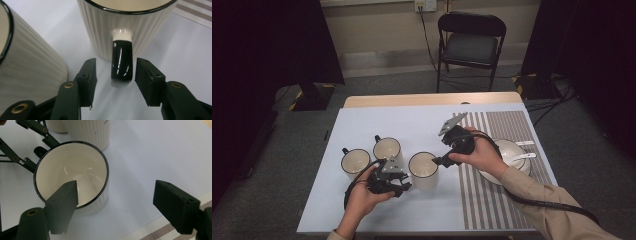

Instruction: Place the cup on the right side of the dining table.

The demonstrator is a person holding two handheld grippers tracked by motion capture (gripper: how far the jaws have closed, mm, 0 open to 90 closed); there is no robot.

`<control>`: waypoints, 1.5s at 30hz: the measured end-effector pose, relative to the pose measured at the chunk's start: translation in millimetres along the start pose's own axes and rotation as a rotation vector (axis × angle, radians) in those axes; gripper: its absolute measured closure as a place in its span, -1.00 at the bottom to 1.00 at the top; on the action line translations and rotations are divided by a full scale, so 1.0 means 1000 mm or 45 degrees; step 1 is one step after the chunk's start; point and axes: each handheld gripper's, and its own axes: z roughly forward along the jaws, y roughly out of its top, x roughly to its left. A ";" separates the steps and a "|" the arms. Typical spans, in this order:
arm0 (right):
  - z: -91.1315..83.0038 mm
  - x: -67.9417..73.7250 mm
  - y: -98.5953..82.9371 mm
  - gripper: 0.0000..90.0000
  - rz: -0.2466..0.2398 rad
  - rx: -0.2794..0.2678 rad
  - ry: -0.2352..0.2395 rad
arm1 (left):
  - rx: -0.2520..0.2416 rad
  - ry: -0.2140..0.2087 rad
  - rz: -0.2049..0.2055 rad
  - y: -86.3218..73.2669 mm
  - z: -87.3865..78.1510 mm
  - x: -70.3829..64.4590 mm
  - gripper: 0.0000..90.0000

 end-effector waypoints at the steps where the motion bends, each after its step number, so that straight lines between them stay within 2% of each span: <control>1: 0.002 0.000 0.001 -0.55 0.004 0.003 0.005 | 0.011 -0.001 -0.004 0.000 0.000 0.000 0.23; 2: 0.002 0.000 0.001 -0.55 0.004 0.003 0.005 | 0.025 0.002 -0.003 -0.001 -0.001 0.001 0.23; 8: 0.008 -0.001 0.004 -0.47 0.019 0.016 -0.003 | 0.016 -0.016 -0.035 -0.003 -0.001 0.003 0.28; 10: 0.010 -0.001 0.004 -0.40 0.020 0.018 -0.008 | 0.016 -0.014 -0.035 -0.003 -0.002 0.003 0.29; 11: 0.011 -0.001 0.005 -0.37 0.029 0.024 0.008 | 0.018 -0.016 -0.029 -0.003 -0.002 0.003 0.30; 17: 0.016 0.000 0.007 -0.32 0.037 0.042 0.000 | 0.001 -0.008 -0.032 -0.002 -0.004 0.003 0.37; 18: 0.016 -0.001 0.007 -0.32 0.042 0.048 -0.017 | 0.009 -0.010 -0.025 -0.002 -0.005 0.004 0.38; 26: 0.023 -0.003 0.009 -0.16 0.110 0.078 -0.013 | 0.003 -0.004 -0.036 -0.002 -0.005 0.003 0.51; 27: 0.024 -0.002 0.009 -0.10 0.136 0.095 -0.011 | -0.001 -0.013 -0.042 -0.002 -0.004 0.003 0.53; 29: 0.025 -0.002 0.009 -0.05 0.147 0.101 -0.012 | -0.005 -0.019 -0.049 -0.002 -0.004 0.003 0.55; 40: 0.030 -0.003 0.012 0.24 0.185 0.136 -0.010 | -0.002 -0.031 -0.098 -0.001 -0.003 0.002 0.68; 42: 0.031 -0.002 0.013 0.29 0.191 0.145 -0.006 | 0.005 -0.019 -0.082 -0.001 -0.003 0.001 0.69; 45: 0.033 0.000 0.015 0.43 0.202 0.162 -0.008 | 0.016 -0.006 -0.085 0.001 -0.003 0.000 0.71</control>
